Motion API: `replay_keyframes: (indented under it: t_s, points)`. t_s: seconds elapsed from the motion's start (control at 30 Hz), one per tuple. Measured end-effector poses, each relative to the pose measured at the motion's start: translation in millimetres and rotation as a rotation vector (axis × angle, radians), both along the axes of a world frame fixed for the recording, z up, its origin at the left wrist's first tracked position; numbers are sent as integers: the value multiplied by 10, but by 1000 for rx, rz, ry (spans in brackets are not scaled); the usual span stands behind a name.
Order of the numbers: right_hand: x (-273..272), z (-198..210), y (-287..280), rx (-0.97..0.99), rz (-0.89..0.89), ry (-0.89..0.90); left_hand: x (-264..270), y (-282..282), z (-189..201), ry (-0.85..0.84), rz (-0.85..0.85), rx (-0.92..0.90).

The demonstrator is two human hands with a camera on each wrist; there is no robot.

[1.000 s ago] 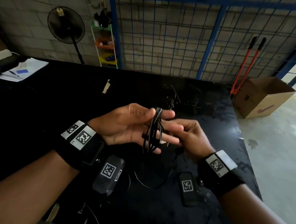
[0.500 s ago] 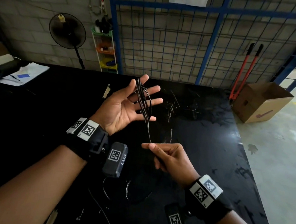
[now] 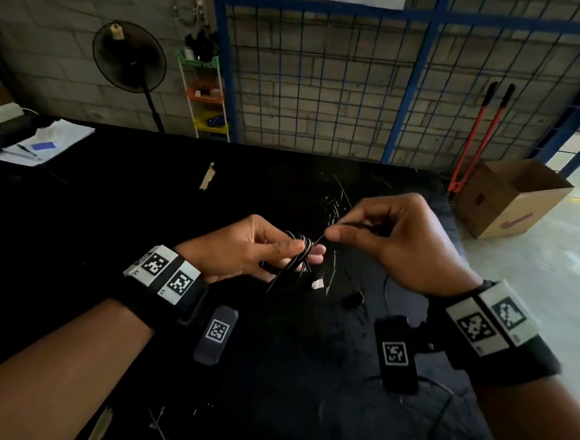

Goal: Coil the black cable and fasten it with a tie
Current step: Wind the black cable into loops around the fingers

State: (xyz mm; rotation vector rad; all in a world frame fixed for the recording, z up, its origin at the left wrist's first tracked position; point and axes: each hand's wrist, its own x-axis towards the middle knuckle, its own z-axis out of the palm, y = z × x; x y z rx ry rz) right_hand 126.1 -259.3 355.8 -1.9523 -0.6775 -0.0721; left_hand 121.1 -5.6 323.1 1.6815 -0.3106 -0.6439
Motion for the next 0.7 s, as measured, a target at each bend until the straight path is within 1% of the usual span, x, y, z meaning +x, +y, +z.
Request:
replay_keyframes:
  t_s: [0.13, 0.3, 0.37, 0.47, 0.6, 0.7]
  points:
    - [128, -59, -27, 96, 50, 37, -64, -29, 25, 84, -124, -112]
    - [153, -293, 32, 287, 113, 156, -99, -78, 39, 131, -214, -143]
    - [144, -389, 66, 360, 126, 238, -114, -80, 33, 172, -242, -236]
    - [111, -552, 105, 469, 159, 367, -119, -80, 22, 233, -279, -423]
    - [25, -825, 240, 551, 97, 531, -77, -104, 47, 259, -236, -647]
    - [-101, -986, 371, 513, 61, 595, -22, -109, 121, 236, -129, -739]
